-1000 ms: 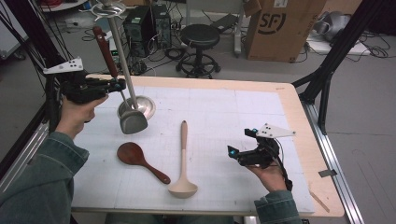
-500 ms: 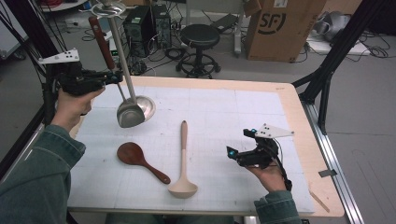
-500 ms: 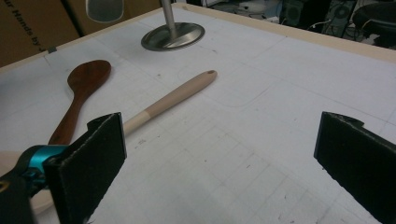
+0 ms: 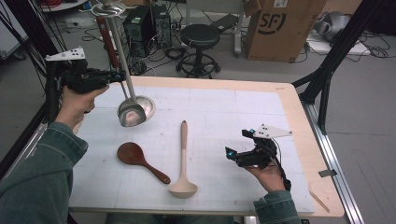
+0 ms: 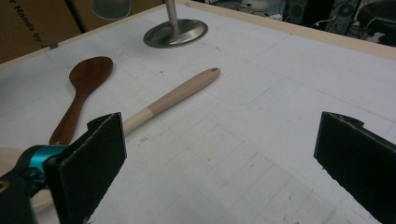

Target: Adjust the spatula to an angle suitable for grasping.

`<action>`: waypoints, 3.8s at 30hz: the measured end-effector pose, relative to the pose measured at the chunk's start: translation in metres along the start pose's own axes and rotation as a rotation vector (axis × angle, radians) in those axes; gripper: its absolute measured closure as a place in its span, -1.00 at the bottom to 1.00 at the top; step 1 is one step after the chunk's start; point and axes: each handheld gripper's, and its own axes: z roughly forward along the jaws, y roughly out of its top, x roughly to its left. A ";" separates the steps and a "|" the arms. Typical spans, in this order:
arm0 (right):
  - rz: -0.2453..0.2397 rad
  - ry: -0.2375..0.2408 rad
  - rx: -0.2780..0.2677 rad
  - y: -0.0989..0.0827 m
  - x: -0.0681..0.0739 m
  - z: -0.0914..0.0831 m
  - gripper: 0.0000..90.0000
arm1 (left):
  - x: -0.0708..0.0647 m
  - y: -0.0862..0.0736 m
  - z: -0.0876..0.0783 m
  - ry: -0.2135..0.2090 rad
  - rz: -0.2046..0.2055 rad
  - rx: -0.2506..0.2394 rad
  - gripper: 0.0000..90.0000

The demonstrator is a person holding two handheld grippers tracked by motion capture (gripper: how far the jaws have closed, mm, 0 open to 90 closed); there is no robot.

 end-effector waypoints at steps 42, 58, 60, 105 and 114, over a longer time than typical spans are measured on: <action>-0.001 0.025 0.004 0.000 -0.001 0.003 -0.97 | 0.006 0.014 0.041 0.114 -0.029 0.053 0.86; -0.005 0.034 0.007 0.000 0.000 0.004 -0.97 | 0.012 0.013 0.038 0.176 -0.049 0.056 0.80; -0.003 0.036 0.010 -0.001 0.000 0.004 -0.97 | 0.012 0.015 0.036 0.179 -0.050 0.044 0.79; 0.006 0.035 0.012 -0.004 -0.001 0.006 -0.97 | 0.003 0.049 -0.028 0.113 0.029 0.017 1.00; 0.012 0.034 0.011 -0.005 -0.002 0.003 -0.97 | 0.000 0.051 -0.033 0.103 0.034 0.018 0.99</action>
